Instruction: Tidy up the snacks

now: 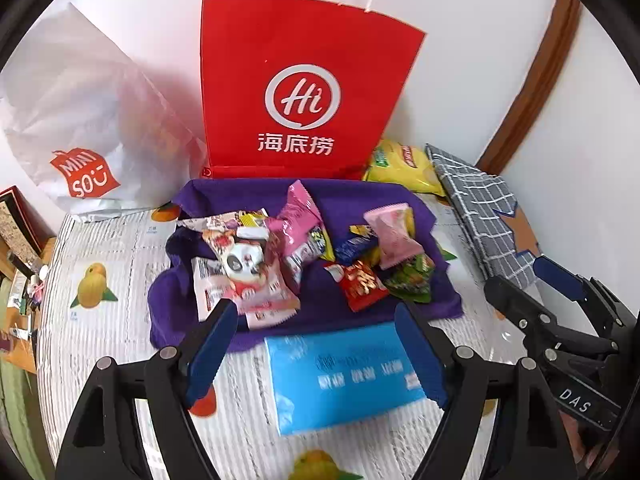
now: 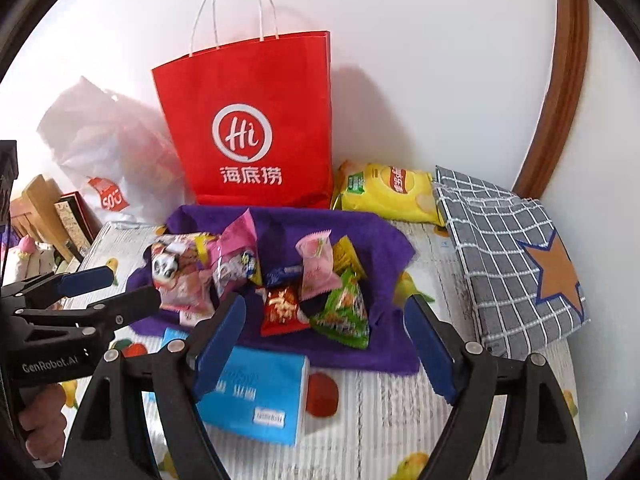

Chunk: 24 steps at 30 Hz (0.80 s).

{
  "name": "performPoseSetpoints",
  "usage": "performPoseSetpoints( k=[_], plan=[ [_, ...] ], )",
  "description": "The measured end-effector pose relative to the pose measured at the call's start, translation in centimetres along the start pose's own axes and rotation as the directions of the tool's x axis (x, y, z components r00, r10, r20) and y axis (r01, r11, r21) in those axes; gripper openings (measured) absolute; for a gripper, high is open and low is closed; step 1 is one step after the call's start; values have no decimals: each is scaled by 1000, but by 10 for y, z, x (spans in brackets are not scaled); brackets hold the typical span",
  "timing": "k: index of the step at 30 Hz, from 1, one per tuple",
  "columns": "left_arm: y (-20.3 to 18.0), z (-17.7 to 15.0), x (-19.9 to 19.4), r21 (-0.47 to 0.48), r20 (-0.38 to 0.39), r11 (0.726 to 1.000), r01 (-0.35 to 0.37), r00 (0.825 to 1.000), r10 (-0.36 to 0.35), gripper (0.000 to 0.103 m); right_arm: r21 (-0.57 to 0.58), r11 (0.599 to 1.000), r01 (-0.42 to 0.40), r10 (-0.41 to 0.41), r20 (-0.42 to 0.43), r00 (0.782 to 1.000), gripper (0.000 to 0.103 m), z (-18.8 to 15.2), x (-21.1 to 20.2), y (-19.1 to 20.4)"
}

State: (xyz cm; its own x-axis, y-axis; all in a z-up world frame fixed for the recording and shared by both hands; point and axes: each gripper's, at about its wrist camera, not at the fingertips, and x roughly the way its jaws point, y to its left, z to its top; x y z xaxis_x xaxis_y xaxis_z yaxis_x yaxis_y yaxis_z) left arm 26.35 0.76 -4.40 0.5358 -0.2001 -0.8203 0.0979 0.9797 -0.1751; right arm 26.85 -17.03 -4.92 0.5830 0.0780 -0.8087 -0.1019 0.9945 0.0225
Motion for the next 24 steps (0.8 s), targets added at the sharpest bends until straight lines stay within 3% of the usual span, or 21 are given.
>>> performPoseSetpoints(
  k=[5,12,18,24],
  plan=[
    [-7,-18,-30,15,26,1000,-21,999,21,85,8,1000,3,-4,23,1000,83,-18,-32,3],
    [-14,-52,-90,15,119,995,-98,988,95,96,27,1000,-4,2,46,999,85,-44,-83,2],
    [-21,-81,-130,7,168,991,-133,977,130,98,20,1000,24,-25,79,997,90,-70,-126,-2],
    [-36,-110,-164,25,223,984,-177,960,167,100,52,998,22,-29,134,991,103,-98,-165,-7]
  ],
)
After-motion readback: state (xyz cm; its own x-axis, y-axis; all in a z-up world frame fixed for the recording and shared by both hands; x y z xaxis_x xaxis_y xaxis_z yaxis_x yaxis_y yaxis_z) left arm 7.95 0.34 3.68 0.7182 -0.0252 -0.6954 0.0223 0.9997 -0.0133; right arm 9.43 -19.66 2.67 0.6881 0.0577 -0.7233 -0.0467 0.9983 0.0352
